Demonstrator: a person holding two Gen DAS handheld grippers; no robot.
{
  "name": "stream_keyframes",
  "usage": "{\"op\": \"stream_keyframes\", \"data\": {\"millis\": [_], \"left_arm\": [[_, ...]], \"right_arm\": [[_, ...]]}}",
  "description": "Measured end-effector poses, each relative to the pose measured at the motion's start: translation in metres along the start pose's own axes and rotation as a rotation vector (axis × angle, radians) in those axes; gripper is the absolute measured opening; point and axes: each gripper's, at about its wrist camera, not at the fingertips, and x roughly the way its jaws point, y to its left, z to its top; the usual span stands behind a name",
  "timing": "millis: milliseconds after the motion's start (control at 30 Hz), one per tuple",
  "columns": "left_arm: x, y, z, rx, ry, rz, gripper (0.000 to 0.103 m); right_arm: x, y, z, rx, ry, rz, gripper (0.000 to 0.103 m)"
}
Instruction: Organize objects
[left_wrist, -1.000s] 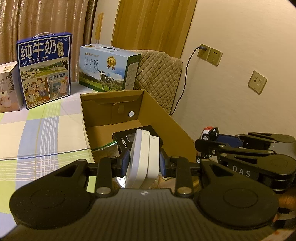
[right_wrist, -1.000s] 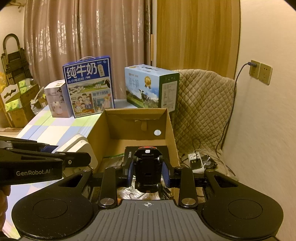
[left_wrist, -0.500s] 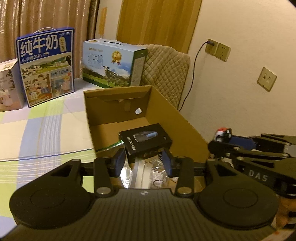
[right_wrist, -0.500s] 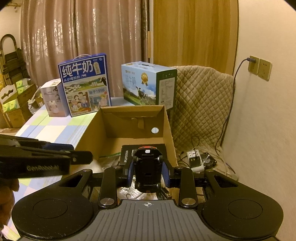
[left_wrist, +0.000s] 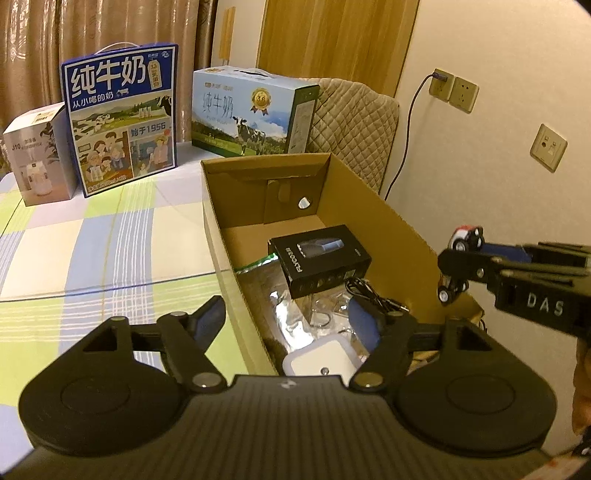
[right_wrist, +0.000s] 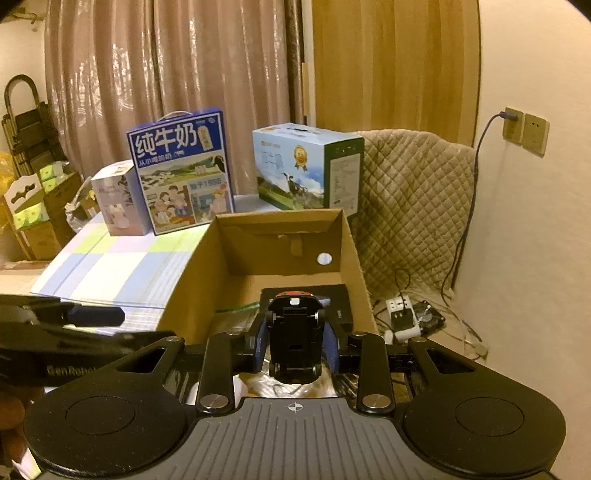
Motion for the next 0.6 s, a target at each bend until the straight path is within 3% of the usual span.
{"op": "stream_keyframes", "data": {"millis": [500, 600], "left_arm": [[-0.013, 0.005, -0.004, -0.016, -0.021, 0.028, 0.102], [-0.013, 0.007, -0.006, -0.013, -0.025, 0.042, 0.102]], "right_arm": [[0.000, 0.006, 0.006, 0.016, 0.020, 0.022, 0.029], [0.002, 0.004, 0.007, 0.024, 0.029, 0.027, 0.029]]}}
